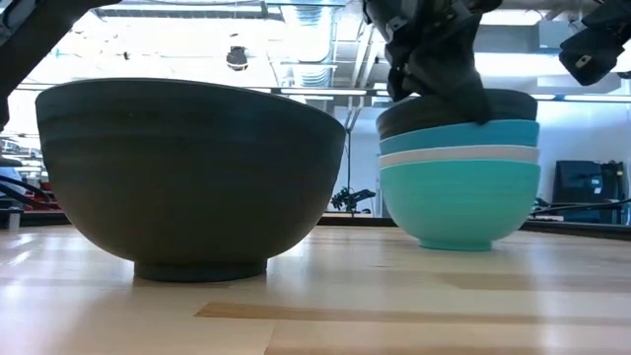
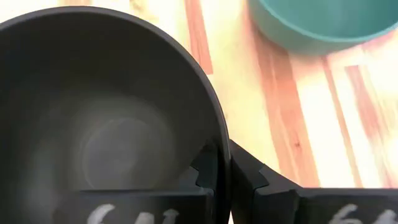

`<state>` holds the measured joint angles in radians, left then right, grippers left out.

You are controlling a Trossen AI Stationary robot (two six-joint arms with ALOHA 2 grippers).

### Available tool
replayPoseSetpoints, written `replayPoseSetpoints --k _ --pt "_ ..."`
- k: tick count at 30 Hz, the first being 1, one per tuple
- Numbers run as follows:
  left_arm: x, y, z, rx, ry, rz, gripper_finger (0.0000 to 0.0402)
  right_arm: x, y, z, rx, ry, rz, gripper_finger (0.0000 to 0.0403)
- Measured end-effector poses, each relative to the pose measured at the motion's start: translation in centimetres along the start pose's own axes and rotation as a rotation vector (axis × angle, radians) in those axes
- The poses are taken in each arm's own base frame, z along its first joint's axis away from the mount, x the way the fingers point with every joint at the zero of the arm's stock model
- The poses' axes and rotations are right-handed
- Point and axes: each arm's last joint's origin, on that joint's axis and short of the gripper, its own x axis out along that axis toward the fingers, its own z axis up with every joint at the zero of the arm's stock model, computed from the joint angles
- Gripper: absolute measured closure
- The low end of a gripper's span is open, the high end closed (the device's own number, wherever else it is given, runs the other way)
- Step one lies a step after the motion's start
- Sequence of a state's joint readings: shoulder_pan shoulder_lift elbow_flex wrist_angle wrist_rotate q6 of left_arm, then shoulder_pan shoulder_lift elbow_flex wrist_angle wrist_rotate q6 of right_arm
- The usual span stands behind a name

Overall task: Nest bowls inside each other
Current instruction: Stack the top black bowl on top of the blue bowl

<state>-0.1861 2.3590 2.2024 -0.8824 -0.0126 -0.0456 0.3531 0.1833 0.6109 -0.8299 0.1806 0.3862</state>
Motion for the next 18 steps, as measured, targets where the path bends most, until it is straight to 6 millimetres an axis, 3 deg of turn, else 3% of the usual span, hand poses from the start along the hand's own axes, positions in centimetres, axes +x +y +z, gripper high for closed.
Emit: replayPoseSetpoints --k 9,18 --pt "-0.8 0.2 -0.3 0.019 0.036 -0.077 0.0384 0.0 0.0 0.0 0.000 0.000 0.000 0.0226" --pt "-4.0 1.7 0.2 -0.049 0.000 -0.150 0.0326 0.0 0.0 0.0 0.004 0.000 -0.001 0.0226"
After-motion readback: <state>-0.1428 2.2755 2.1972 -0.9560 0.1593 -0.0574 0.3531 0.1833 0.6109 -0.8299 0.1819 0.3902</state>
